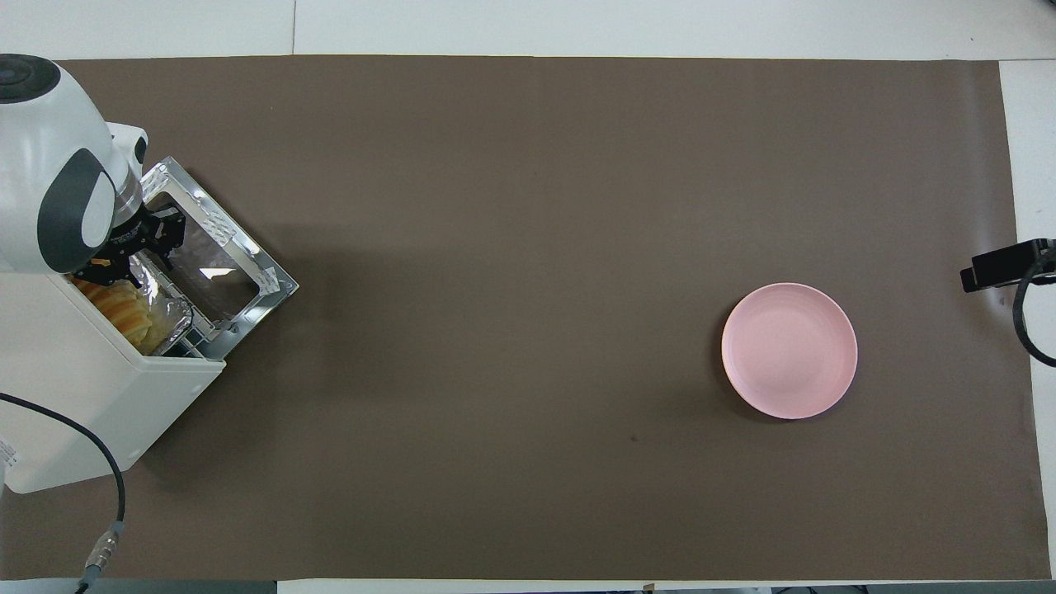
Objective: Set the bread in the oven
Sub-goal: 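Open the left gripper and draw it back out of the oven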
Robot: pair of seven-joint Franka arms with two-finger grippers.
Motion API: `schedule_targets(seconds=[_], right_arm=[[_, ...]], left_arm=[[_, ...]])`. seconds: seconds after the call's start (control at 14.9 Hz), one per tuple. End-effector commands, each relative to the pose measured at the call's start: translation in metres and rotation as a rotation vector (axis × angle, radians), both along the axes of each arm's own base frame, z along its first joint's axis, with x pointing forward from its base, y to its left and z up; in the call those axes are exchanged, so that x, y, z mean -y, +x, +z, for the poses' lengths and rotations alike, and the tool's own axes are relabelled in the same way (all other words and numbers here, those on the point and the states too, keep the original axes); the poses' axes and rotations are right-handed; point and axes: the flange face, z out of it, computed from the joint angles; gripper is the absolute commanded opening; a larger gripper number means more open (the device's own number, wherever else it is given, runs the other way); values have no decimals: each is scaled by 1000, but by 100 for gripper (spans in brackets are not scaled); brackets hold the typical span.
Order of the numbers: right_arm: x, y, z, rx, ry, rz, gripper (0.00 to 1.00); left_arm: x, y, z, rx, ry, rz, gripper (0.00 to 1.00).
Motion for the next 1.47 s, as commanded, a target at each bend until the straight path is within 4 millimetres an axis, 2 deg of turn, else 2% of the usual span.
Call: schedule_targets(seconds=[0.0,0.13,0.27,0.4,0.54,0.67,0.8,1.07,1.2,1.4], right_arm=[[1,-4,0,5,8,14,100],[1,-4,0,5,8,13,100],[1,-4,0,5,8,13,100],[1,-4,0,5,9,16,100],[1,-4,0,5,8,13,100],[1,-4,0,5,8,13,100],[1,-4,0,5,8,14,100],[1,-4,0,5,9,14,100],[1,-4,0,5,8,14,100],[1,-4,0,5,8,14,100]], left_arm=[[-1,6,41,67,-3,-36,100],[8,9,77,109,-15,-59,100],[15,-4,125,151,-110,-65,100],[9,-35,178,148,-238,-168,100],[2,-67,208,65,-297,-301,100],[-1,-89,221,7,-323,-322,100],[-1,-102,221,-21,-339,-332,100],[4,-107,225,-9,-342,-342,100],[19,-105,224,-7,-342,-374,100],[24,-103,226,17,-356,-434,100]])
